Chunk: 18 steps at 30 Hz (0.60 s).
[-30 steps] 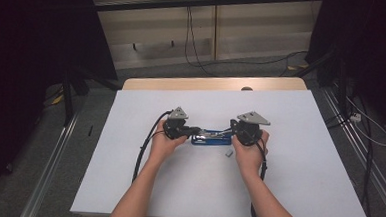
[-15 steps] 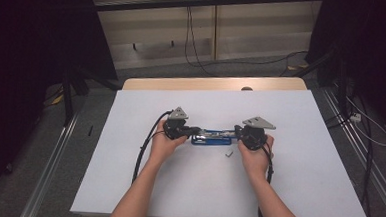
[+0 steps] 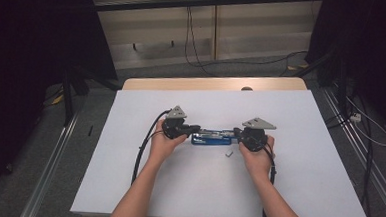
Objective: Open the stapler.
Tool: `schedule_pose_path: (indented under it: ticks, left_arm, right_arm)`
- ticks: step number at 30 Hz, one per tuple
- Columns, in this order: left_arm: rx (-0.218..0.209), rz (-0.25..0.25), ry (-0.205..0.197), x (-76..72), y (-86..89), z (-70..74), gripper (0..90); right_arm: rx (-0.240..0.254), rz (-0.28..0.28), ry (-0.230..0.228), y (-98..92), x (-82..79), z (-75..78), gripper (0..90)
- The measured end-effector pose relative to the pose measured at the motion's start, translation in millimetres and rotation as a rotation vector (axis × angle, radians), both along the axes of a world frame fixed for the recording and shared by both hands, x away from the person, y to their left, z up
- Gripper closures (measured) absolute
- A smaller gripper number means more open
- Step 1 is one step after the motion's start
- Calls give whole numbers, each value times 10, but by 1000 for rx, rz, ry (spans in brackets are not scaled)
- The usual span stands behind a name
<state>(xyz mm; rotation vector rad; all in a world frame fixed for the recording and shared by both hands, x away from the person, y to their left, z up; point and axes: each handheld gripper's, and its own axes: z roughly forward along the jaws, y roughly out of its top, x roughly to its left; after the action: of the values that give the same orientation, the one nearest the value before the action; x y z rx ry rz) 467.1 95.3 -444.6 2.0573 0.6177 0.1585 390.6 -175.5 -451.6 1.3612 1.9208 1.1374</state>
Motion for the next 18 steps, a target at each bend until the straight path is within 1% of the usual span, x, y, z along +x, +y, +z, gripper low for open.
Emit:
schedule_pose_path:
  ticks: [1, 2, 4, 6, 8, 9, 10, 12, 15, 17, 18]
  left_arm:
    - [-4, -4, 19, -1, 1, 6, 840]
    - [3, -5, 21, -11, -7, 10, 822]
    - [4, -5, 16, -23, -16, 20, 795]
    - [-11, 4, 10, -28, -14, 43, 751]
    - [-27, 11, 18, -40, -1, 77, 722]
    - [-29, 20, 19, -41, 9, 97, 689]
    - [-36, 26, 25, -51, 15, 113, 663]
    - [-46, 28, 28, -65, 30, 143, 639]
    - [-36, 42, 18, -86, 50, 185, 557]
    - [-23, 60, 18, -97, 65, 206, 472]
    - [-20, 61, 17, -102, 73, 214, 446]
  right_arm:
    - [-2, 3, -3, -5, -5, 9, 900]
    - [1, 8, -2, -8, -11, 16, 900]
    - [1, 15, -4, -18, -24, 30, 900]
    - [-5, 29, -7, -18, -44, 37, 900]
    - [-13, 50, 1, -13, -67, 42, 900]
    - [-13, 56, 1, -12, -81, 45, 893]
    - [-8, 58, 1, -14, -96, 48, 878]
    - [-4, 64, 3, -24, -123, 54, 857]
    - [3, 75, 1, -39, -171, 69, 820]
    - [3, 80, 3, -43, -209, 80, 765]
    - [3, 84, 7, -46, -229, 82, 744]
